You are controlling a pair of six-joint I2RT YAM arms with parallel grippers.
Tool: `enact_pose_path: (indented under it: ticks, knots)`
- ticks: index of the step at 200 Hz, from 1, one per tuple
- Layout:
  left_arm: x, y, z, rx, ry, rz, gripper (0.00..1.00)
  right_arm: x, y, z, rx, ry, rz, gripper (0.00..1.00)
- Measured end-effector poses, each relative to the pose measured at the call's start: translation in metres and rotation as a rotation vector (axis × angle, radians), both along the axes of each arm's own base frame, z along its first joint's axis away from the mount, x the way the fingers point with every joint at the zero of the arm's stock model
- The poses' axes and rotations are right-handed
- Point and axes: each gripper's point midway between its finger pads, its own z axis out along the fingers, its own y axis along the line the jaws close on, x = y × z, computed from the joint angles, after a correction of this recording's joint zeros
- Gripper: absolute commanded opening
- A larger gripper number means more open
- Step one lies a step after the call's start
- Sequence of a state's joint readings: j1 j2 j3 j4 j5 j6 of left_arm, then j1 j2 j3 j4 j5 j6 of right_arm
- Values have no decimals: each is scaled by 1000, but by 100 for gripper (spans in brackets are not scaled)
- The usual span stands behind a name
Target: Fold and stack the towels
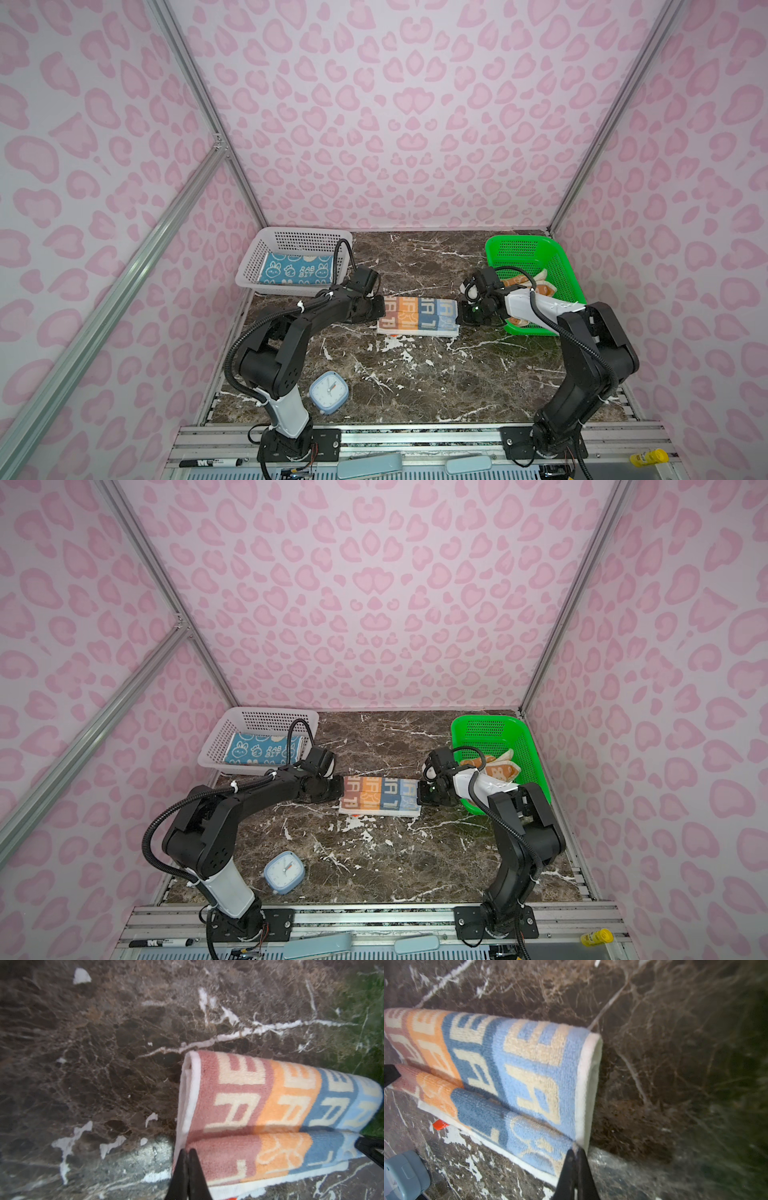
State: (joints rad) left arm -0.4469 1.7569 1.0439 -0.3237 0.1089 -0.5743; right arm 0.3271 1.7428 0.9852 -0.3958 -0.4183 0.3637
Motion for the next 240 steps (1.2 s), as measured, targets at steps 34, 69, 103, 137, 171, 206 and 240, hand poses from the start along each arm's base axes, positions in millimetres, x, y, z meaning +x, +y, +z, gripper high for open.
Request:
enact_pose_path:
  ticks: [34, 69, 103, 137, 171, 206, 240]
  knots:
    - [-1, 0, -4, 5, 7, -2, 14, 3, 2, -5, 7, -4, -7, 0]
    - [-2, 0, -3, 15, 1, -6, 42, 3, 1, -1, 4, -16, -10, 26]
    - [-1, -4, 27, 10, -88, -32, 62, 4, -1, 22, 7, -62, -13, 57]
    - [4, -6, 62, -13, -187, -31, 92, 10, 7, 51, 62, -125, -7, 76]
    - [8, -23, 70, -120, -189, -31, 93, 9, 30, 56, 162, -120, 4, 82]
    - [-2, -52, 47, -229, -109, -51, 94, -1, 48, 38, 259, -59, -3, 83]
    - [-13, -65, 35, -253, -80, -83, 95, -13, 60, 24, 295, -30, 17, 84]
